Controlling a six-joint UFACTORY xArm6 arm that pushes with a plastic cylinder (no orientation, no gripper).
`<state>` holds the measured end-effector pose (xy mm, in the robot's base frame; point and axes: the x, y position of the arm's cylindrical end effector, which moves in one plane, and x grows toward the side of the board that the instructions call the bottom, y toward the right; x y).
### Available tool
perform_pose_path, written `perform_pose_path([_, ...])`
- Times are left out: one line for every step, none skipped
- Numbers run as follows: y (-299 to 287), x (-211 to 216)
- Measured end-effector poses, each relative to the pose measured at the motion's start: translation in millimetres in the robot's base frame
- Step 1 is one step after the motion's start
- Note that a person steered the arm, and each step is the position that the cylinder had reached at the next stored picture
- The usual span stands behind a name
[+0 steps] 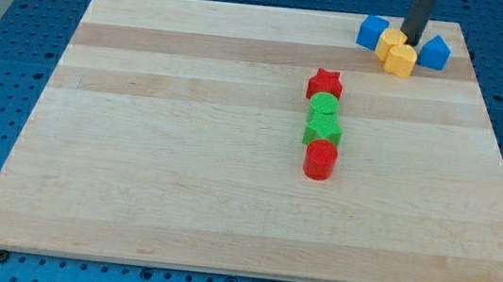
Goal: Move the blue cube a bit right
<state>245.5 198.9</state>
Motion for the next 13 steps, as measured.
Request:
perform_pose_path([-10,2])
perform_pose_path([-20,5])
perform_pose_path([-21,6])
perform_pose_path([0,-15])
perform_pose_path([16,-43])
perform_pose_path([-6,-50])
perform_pose_path([-44,-49])
perform_pose_path([-79,-49])
perform_pose_path([-101,-38])
perform_pose_path([-118,-16])
perform_pose_path([-122,-10])
perform_pose_path([-106,-10])
perform_pose_path([-91,-10])
